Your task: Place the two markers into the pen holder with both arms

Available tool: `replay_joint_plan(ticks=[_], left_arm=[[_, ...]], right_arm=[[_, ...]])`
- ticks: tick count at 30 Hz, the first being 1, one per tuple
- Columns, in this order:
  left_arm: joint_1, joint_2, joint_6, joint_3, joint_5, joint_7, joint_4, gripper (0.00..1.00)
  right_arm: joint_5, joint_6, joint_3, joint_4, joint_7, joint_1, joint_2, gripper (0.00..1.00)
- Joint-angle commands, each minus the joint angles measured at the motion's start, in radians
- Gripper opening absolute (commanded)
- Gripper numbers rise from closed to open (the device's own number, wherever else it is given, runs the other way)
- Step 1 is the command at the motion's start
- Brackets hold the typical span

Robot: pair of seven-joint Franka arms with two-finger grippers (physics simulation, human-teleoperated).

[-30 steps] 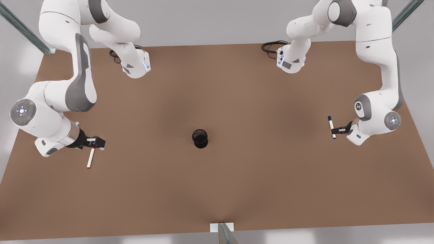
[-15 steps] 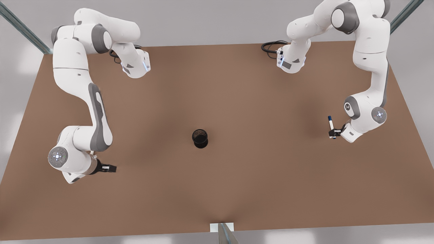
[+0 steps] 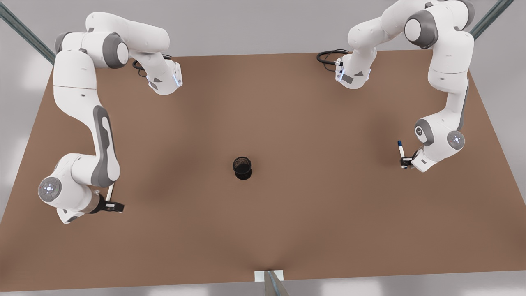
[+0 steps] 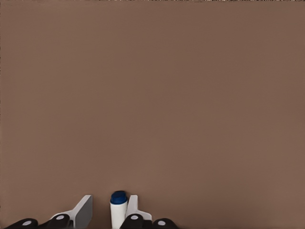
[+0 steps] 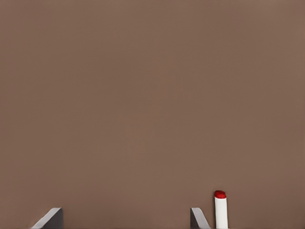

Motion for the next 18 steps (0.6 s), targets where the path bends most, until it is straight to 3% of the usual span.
replay_joint_plan(ticks=[1, 6, 14, 18], left_arm=[[0.0, -0.001, 0.019, 0.0, 0.001, 0.052, 0.0, 0.48], [0.0, -0.001, 0.019, 0.0, 0.001, 0.051, 0.001, 0.35], [-0.012, -0.009, 0.012, -0.002, -0.001, -0.004, 0.001, 0.23], [-0.021, -0.061, -0.048, -0.009, 0.001, -0.021, 0.009, 0.21]], right_arm=[[0.002, 0.058, 0.0, 0.0, -0.153, -0.01, 0.012, 1.0], [0.005, 0.052, -0.001, -0.001, -0.156, -0.033, 0.021, 1.0], [0.098, 0.058, -0.001, 0.0, -0.205, -0.078, 0.091, 1.0], [0.095, 0.151, -0.001, -0.069, -0.321, -0.125, 0.119, 1.0]])
